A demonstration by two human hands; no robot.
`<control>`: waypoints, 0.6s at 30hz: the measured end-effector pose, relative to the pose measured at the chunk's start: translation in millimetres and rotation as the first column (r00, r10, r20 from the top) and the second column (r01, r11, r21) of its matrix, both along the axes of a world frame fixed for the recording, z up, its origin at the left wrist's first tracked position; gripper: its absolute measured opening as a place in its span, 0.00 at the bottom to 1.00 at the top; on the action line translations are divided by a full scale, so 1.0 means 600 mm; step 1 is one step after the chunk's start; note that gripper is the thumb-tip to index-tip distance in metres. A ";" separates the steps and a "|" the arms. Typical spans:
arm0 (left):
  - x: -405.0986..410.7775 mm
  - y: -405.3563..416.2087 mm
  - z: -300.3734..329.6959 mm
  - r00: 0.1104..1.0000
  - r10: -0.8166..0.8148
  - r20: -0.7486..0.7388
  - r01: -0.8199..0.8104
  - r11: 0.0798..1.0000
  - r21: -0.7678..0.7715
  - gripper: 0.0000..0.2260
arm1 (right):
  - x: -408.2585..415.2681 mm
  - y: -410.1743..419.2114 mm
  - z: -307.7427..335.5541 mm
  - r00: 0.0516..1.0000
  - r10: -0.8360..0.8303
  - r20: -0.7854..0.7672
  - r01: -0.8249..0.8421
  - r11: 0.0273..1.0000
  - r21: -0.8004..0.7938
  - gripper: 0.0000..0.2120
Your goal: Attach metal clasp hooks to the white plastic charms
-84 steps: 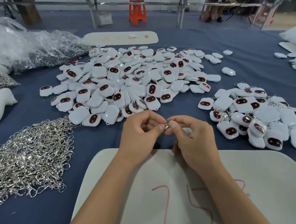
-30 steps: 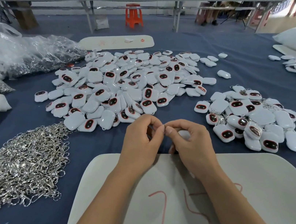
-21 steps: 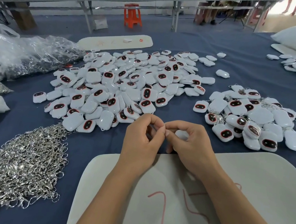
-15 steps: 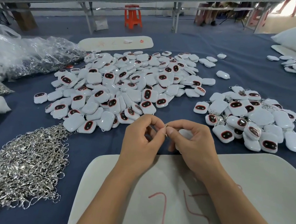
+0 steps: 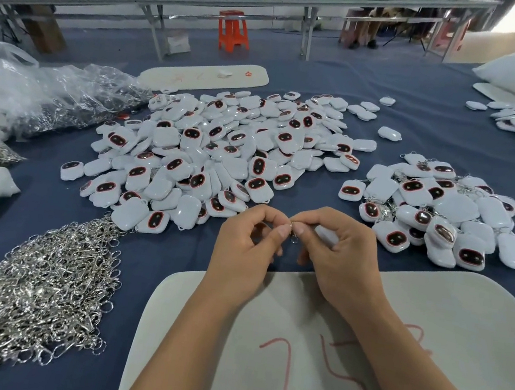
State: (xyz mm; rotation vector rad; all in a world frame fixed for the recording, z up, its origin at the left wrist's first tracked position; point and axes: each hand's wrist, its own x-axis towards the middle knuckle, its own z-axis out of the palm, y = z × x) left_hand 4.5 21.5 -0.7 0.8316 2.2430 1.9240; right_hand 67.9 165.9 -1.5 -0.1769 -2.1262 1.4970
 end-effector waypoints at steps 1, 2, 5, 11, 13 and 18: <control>0.000 -0.001 0.001 1.000 -0.013 0.010 0.013 1.000 0.014 0.05 | 0.000 0.000 0.000 1.000 0.007 -0.006 -0.007 1.000 -0.001 0.08; 0.001 -0.002 0.002 1.000 -0.022 0.017 0.022 0.999 0.025 0.05 | 0.000 0.001 -0.001 1.000 0.013 -0.016 -0.013 1.000 -0.001 0.08; 0.000 -0.003 0.001 0.998 -0.047 0.046 0.044 0.998 0.053 0.05 | 0.000 0.001 -0.001 0.999 0.024 -0.034 -0.024 1.000 -0.003 0.08; 0.000 -0.002 0.000 0.999 -0.046 0.015 0.045 0.999 0.026 0.06 | -0.001 0.003 -0.002 0.999 0.029 -0.042 -0.027 0.999 0.044 0.07; 0.001 0.001 -0.004 1.000 -0.024 -0.014 0.024 0.999 -0.024 0.08 | -0.002 0.004 -0.001 0.999 0.032 -0.037 -0.029 0.996 0.081 0.07; 0.005 0.006 -0.010 0.991 0.051 -0.121 -0.064 0.992 -0.105 0.09 | 0.002 0.004 0.001 0.999 0.013 -0.052 -0.001 0.974 0.225 0.07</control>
